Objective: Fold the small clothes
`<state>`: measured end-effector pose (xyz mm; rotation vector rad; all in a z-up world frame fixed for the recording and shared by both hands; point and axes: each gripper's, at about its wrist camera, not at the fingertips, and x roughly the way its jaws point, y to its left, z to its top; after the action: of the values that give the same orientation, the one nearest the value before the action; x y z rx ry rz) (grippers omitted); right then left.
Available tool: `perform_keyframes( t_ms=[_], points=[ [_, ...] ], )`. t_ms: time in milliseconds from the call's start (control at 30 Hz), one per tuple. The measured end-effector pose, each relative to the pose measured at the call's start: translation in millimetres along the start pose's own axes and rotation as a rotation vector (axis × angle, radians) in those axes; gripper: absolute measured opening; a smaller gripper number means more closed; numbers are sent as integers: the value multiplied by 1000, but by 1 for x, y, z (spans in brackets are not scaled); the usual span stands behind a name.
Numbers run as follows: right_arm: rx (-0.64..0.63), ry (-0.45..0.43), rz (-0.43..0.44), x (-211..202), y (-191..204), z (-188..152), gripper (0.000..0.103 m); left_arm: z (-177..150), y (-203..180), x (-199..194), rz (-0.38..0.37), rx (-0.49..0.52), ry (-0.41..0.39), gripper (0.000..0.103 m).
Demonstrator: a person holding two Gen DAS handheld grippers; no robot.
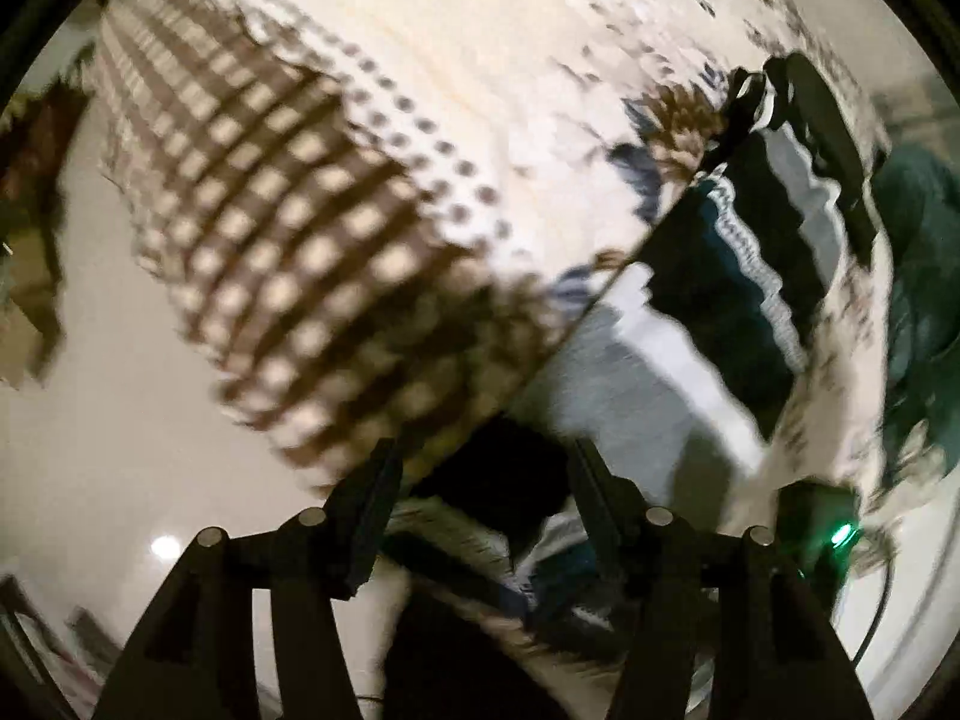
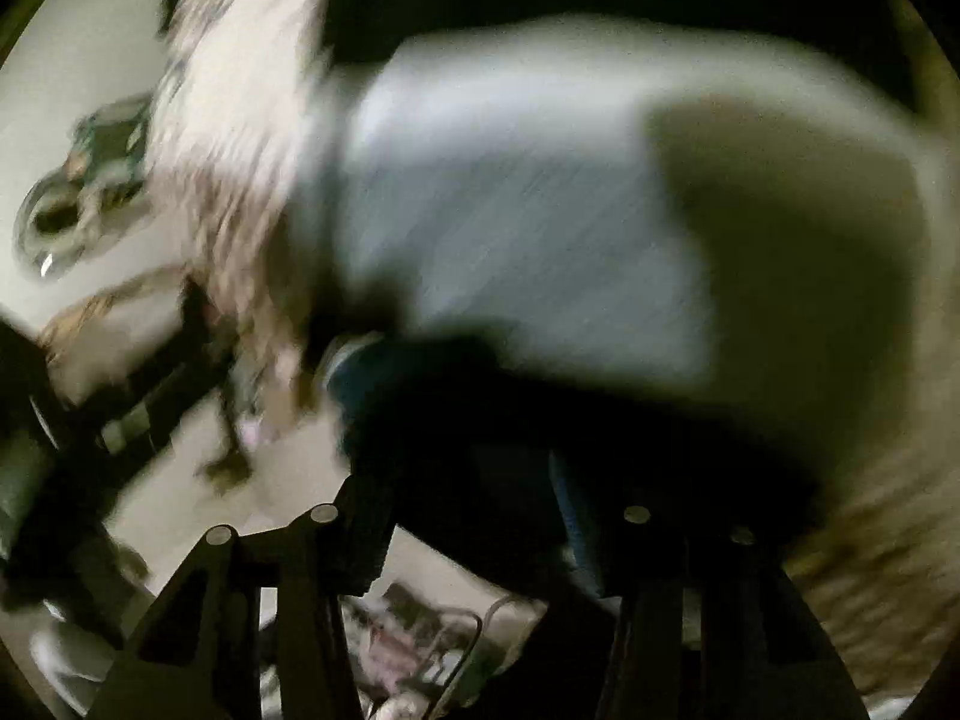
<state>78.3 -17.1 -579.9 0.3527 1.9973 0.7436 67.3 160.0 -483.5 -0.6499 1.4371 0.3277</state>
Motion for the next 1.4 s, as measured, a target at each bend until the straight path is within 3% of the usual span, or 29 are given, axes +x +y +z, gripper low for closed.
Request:
perform_keyframes(
  t_ms=[67, 167, 267, 333, 400, 500, 633, 733, 867, 900, 933, 967, 1033, 1067, 1133, 1200, 1267, 1400],
  points=[
    [8, 77, 89, 21, 7, -19, 52, -5, 9, -14, 47, 17, -12, 55],
    [26, -8, 158, -11, -2, -38, 52, -11, 19, -26, 40, -16, -17, 55],
    [95, -152, 116, -76, -41, -45, 52, -10, 5, -25, 30, -1, -18, 55],
    [134, -235, 68, -119, -63, -40, 61, -4, -15, -23, 11, 16, -34, 55],
    [155, -309, 27, -164, -85, -29, 77, 12, -38, -22, -41, 32, -52, 55],
    [204, -420, 6, -221, -110, 0, 78, 57, -87, -19, -106, 93, -96, 55],
    [287, -573, -21, -291, -141, 58, 78, 149, -165, 1, -162, 213, -123, 55],
    [338, -657, -24, -337, -155, 124, 79, 219, -219, 27, -164, 304, -127, 55],
    [387, -734, 11, -367, -160, 204, 79, 302, -274, 80, -128, 387, -98, 55],
    [405, -754, 39, -375, -164, 224, 79, 317, -284, 93, -157, 404, -85, 52],
    [419, -763, 67, -379, -168, 239, 79, 330, -291, 104, -190, 421, -79, 22],
    [440, -774, 113, -382, -174, 253, 78, 336, -297, 109, -216, 440, -79, 5],
    [469, -826, 262, -389, -191, 270, 47, 343, -304, 112, -236, 466, -116, 6],
    [515, -831, 283, -392, -201, 276, 1, 345, -303, 111, -258, 460, -126, 6],
    [567, -889, 281, -399, -217, 271, 3, 353, -292, 110, -300, 425, -124, 6],
    [604, -882, 240, -399, -231, 271, 3, 364, -277, 131, -307, 368, -62, 6],
    [587, -849, 221, -395, -231, 276, 3, 370, -274, 148, -304, 351, -14, 6],
    [489, -826, 155, -410, -211, 288, 7, 375, -280, 140, -358, 350, 17, 11]
  ],
)
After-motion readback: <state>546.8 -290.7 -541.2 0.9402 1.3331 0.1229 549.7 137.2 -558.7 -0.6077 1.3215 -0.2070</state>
